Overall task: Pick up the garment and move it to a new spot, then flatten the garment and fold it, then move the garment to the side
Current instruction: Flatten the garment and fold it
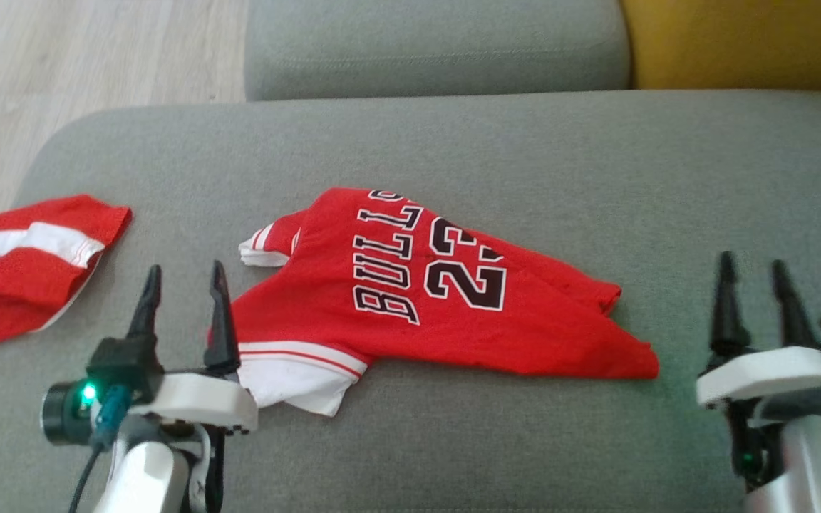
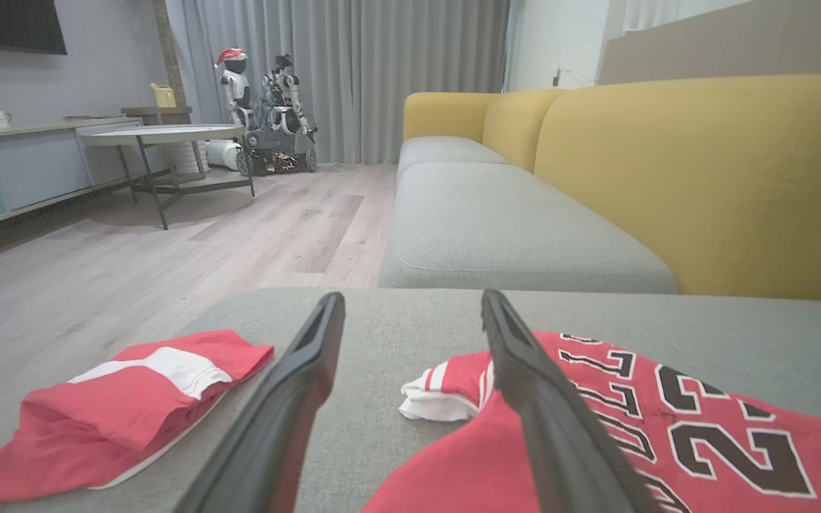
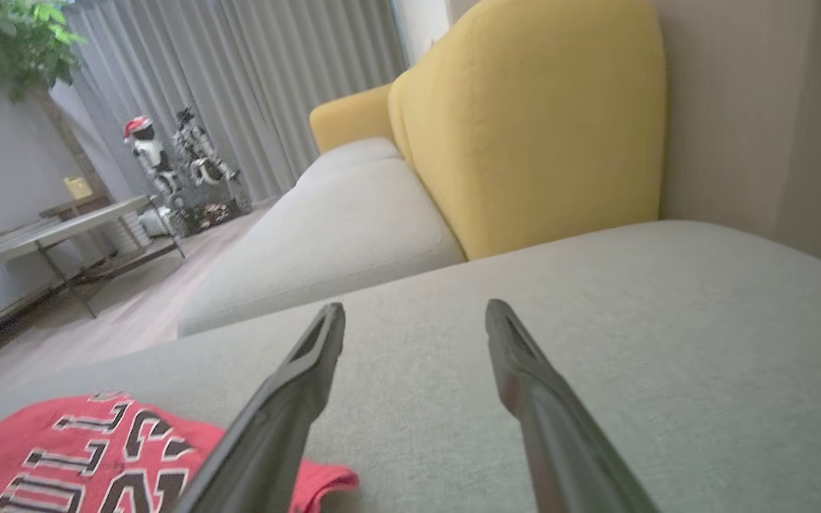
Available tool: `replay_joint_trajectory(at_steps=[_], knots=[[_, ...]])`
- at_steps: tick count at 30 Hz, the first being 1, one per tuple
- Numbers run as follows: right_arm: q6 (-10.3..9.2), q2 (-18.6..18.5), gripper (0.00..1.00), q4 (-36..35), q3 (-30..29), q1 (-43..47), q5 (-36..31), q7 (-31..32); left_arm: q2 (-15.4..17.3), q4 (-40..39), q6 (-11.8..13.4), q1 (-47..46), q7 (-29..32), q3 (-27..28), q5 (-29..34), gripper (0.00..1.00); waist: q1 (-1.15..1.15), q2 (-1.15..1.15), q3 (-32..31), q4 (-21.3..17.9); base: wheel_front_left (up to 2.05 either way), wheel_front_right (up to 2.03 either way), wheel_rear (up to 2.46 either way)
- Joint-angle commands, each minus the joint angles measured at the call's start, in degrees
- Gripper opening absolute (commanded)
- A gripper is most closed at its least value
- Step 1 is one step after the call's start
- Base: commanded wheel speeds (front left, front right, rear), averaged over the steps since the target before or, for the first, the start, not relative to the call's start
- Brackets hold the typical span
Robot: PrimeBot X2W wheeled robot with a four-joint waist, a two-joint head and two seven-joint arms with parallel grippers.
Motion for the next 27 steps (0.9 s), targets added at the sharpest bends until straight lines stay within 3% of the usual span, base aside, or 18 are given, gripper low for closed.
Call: replay_joint_trajectory(at_steps=[1,10,21,22,23,27], knots=[[-0.04,-0.28,1.00,-1.81,2.65,-2.25,-0.26,0.92,0.18,-2.23,-0.44,-2.51,-0.69,2.45,0.85,1.00,0.00,0.00,0.76,0.72,0.00,0.00,0.00],[-0.04,-0.28,1.00,6.58,3.82,-6.66,6.20,14.24,-2.64,-1.23,-3.83,-3.14,-0.69,4.04,3.98,1.00,0.00,0.00,3.24,3.46,0.00,0.00,0.00],[-0.04,-0.28,1.00,14.80,4.74,-11.44,17.78,19.32,-4.83,-0.31,-6.43,-4.17,-0.70,5.27,6.27,1.00,0.00,0.00,5.54,5.23,0.00,0.00,0.00],[-0.04,-0.28,0.76,15.41,4.87,-11.88,18.41,19.41,-4.97,-0.25,-6.60,-4.31,-0.70,5.36,6.45,1.00,0.00,0.00,5.74,5.35,0.00,0.00,0.00],[-0.04,-0.28,0.00,15.95,4.87,-12.36,18.87,19.32,-5.10,-0.20,-6.77,-4.45,-0.70,5.44,6.61,1.00,0.00,0.00,5.94,5.49,0.00,0.00,0.00],[-0.04,-0.28,0.00,16.71,5.01,-13.87,18.28,18.33,-5.45,-0.06,-7.13,-4.72,-0.70,5.72,7.06,1.00,0.00,0.00,6.40,5.86,0.00,0.00,0.00]])
